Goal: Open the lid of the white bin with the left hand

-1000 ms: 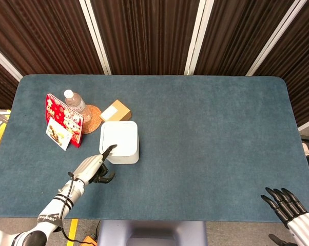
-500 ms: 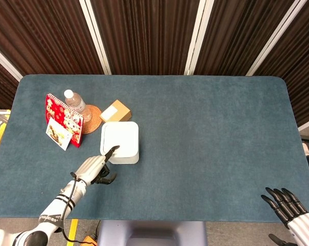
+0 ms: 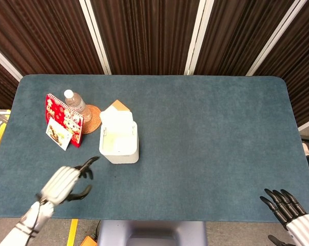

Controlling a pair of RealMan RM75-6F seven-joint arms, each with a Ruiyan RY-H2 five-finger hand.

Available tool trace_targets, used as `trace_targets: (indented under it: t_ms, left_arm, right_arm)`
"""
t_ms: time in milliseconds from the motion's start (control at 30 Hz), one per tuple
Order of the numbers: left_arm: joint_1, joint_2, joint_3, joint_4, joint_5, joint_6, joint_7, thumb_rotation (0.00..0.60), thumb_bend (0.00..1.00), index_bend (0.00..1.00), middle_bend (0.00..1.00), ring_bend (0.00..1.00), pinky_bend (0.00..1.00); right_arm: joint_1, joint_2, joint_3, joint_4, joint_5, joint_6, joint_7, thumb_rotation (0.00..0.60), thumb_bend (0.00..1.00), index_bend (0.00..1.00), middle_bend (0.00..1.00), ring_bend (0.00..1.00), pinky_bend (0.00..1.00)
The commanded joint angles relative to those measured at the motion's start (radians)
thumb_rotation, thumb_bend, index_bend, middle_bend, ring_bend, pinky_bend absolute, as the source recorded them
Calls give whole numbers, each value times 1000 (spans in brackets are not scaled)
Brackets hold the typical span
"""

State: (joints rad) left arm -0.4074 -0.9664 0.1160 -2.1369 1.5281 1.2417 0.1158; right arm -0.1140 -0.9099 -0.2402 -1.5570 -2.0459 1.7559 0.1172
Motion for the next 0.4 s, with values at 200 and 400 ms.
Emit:
trace_targets:
  t_ms: [200, 400]
  left_arm:
    - [371, -102, 156, 395, 238, 380, 30, 600, 422, 0, 0, 0, 35]
    - [378, -132, 126, 407, 223, 358, 50, 600, 421, 0, 0, 0, 22]
  right_arm:
    - [4, -9, 1, -15, 2, -26, -29, 600, 241, 0, 0, 0, 0]
    - [7, -12, -5, -18, -9, -44, -50, 600, 241, 0, 0, 0, 0]
